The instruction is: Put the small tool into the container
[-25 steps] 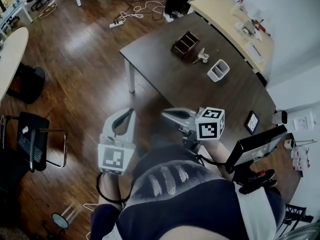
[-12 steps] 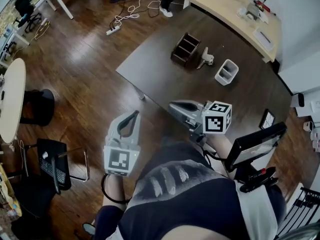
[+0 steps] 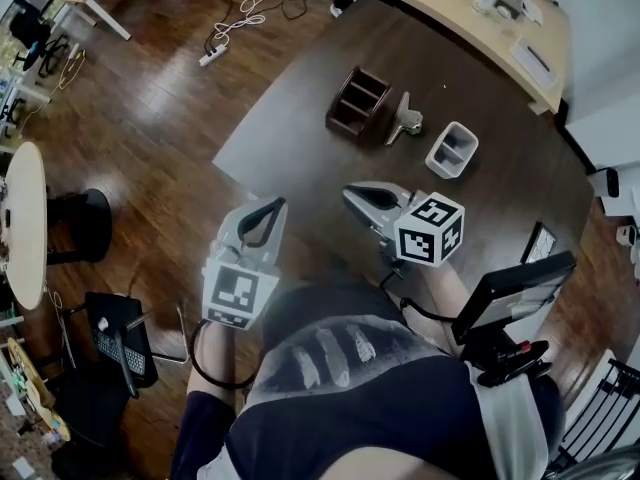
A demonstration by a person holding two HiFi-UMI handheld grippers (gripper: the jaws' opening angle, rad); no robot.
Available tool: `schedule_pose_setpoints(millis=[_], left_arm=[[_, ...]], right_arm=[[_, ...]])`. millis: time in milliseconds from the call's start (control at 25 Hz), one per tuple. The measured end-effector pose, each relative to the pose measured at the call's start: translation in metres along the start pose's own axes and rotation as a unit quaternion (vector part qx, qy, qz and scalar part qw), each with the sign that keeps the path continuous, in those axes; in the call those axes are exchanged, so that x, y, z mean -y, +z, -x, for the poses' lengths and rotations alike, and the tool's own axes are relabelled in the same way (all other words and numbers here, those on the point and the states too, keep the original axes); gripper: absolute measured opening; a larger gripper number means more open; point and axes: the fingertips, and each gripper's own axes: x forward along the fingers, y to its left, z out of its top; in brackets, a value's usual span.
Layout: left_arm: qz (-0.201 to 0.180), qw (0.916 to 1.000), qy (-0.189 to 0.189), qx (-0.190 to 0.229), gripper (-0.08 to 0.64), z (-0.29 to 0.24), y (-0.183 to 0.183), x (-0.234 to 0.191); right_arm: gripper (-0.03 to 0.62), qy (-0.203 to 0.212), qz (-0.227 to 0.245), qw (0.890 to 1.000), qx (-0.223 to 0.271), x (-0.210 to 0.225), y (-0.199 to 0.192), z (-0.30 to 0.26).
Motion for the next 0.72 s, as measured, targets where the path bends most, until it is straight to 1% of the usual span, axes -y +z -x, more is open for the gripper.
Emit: schedule_pose_setpoints(millis=[40,160,280,360,440,520,600,720], left_arm=[[-0.002,0.9999,-0.01,0.002,0.003,-0.007,0.004,-0.003],[-0.009,0.9991,-0.041,0.01,0.003,-0.028,0.014,-0.016],[-0.013,0.998,-0.06,0.015,0.003,-0.046,0.017,-0.032],[-0.016,0.996,-0.085,0.022,0.003,-0.06,0.019,-0.043],[-0.02,0.9917,-0.123,0.031,0.003,-0.075,0.021,-0.053],[-0.022,0.9872,-0.154,0.036,0.003,-0.089,0.023,-0.059],[-0.03,0.9823,-0.18,0.043,0.003,-0.101,0.028,-0.062],[-0.037,0.9762,-0.207,0.053,0.003,-0.12,0.034,-0.072]], right_arm=[[0.002,-0.008,0.004,1.0,0.002,0.004,0.001,0.002],[0.002,-0.032,-0.01,0.999,0.016,0.019,0.007,0.007],[0.002,-0.059,-0.022,0.998,0.03,0.042,0.015,0.008],[0.002,-0.087,-0.034,0.995,0.037,0.057,0.021,0.008],[0.002,-0.12,-0.04,0.991,0.038,0.068,0.03,0.008],[0.002,-0.14,-0.043,0.989,0.029,0.075,0.035,0.006],[0.002,-0.157,-0.048,0.986,0.024,0.082,0.04,0.006],[0.002,-0.203,-0.059,0.977,0.023,0.107,0.047,0.006]])
